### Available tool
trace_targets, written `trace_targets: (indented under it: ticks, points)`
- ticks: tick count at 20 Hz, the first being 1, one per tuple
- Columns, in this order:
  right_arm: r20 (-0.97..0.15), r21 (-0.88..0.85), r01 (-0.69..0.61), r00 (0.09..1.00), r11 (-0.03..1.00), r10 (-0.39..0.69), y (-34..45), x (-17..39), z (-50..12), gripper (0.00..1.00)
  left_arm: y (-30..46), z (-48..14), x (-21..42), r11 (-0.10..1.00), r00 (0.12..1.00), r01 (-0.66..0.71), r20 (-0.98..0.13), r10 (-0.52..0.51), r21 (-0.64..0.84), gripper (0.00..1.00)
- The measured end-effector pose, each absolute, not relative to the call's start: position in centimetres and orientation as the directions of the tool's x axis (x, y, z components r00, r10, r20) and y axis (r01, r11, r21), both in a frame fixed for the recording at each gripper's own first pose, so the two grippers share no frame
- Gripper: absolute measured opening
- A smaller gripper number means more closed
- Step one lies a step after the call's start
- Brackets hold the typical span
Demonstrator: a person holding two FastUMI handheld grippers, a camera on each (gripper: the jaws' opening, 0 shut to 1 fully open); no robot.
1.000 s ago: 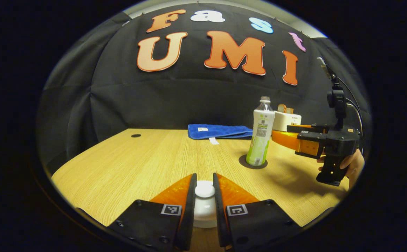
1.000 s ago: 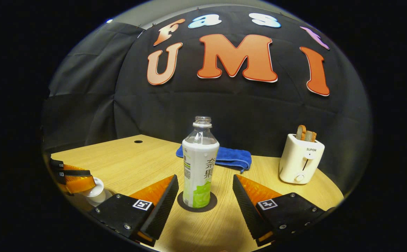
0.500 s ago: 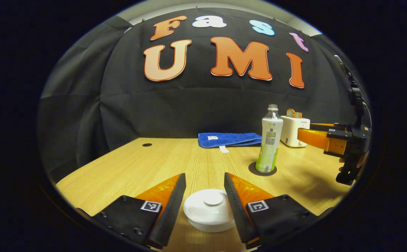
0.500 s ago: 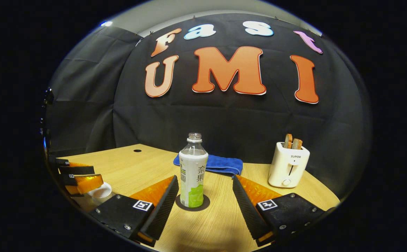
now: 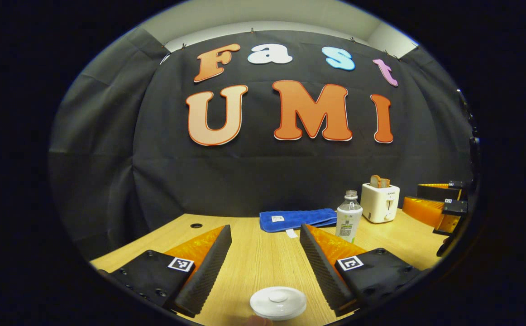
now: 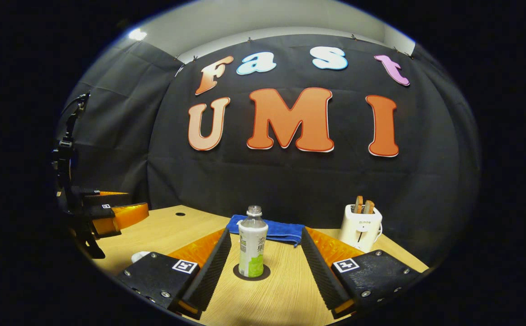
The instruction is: Open the teacup lid with one hand, grasp the water bottle and pour water into the teacup with the other hand; after pouring, place the water bottle on the coaster and then close the teacup lid.
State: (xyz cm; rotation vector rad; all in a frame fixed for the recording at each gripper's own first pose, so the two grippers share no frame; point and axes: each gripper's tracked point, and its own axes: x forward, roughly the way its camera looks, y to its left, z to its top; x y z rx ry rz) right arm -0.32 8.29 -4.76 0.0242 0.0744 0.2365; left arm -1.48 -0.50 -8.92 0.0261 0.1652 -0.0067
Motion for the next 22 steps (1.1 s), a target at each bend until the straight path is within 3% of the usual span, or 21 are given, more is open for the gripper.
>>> trace_targets:
  ticks: [2,7,8,10,16,22]
  points:
    - [-0.032,0.01,-0.231,0.972,0.973,0.231,8.1,-0.9,-2.8,0.93,-0.1,-7.0,-0.8,1.0,0.991,0.002,-0.137,0.001,0.023,0.99]
    - [0.019,-0.035,-0.213,0.977,0.976,0.213,8.3,-1.8,0.0,0.93,1.0,-2.8,-1.0,0.999,0.998,-0.034,-0.057,0.035,0.02,0.99]
    - [0.023,-0.035,-0.209,0.978,0.977,0.21,8.4,-1.9,0.3,0.93,1.2,-2.2,-1.0,0.999,0.998,-0.043,-0.044,0.043,0.013,0.95]
    - [0.026,-0.03,-0.209,0.978,0.978,0.209,8.2,-2.1,0.3,0.93,1.3,-1.4,-1.2,0.999,0.999,-0.042,-0.028,0.042,0.0,0.99]
    - [0.033,0.014,-0.208,0.978,0.978,0.208,8.6,-1.9,0.5,0.93,0.9,-1.7,-1.6,0.999,0.999,-0.032,-0.023,0.031,-0.04,0.95]
    - [0.013,0.041,-0.21,0.978,0.977,0.21,8.7,-1.6,-0.1,0.93,1.1,-2.5,-1.5,0.999,0.999,-0.037,-0.038,0.036,-0.034,0.99]
